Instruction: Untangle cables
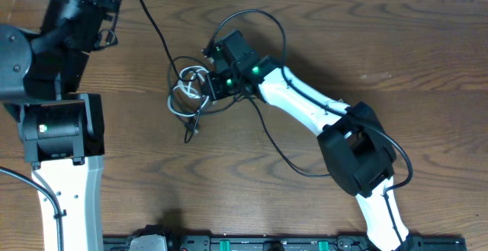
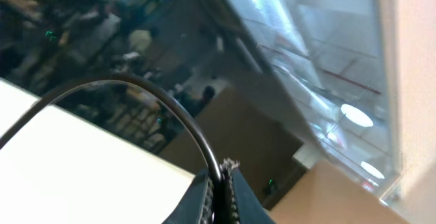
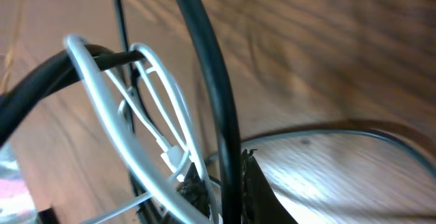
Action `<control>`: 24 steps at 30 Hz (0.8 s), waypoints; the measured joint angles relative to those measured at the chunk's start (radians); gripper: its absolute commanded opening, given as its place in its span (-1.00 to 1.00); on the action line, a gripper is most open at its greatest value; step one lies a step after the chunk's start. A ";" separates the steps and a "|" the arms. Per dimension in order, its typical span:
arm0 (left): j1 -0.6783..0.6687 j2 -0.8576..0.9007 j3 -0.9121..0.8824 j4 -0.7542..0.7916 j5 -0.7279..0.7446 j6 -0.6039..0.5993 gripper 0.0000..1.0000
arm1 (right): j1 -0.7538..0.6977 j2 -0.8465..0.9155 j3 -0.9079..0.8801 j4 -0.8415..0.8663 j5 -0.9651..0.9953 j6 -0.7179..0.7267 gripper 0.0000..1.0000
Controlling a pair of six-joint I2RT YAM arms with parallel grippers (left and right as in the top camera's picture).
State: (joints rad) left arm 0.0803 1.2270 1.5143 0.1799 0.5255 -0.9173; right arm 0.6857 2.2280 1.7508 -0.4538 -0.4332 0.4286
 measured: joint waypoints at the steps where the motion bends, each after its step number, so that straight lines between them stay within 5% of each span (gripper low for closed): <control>1: 0.001 0.000 0.000 -0.028 -0.001 0.019 -0.85 | -0.011 0.000 0.000 -0.018 0.005 -0.003 -0.98; 12: 0.035 0.024 0.001 -0.499 -0.200 0.355 -0.85 | -0.314 -0.236 -0.006 -0.323 0.048 -0.141 -0.98; 24: 0.043 0.112 0.001 -0.534 -0.288 0.497 -0.85 | -0.496 -0.422 -0.002 -0.434 -0.024 -0.185 -0.98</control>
State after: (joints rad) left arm 0.1234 1.3388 1.5154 -0.3546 0.2375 -0.4198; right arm 0.1898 1.8065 1.7493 -0.8879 -0.4576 0.2432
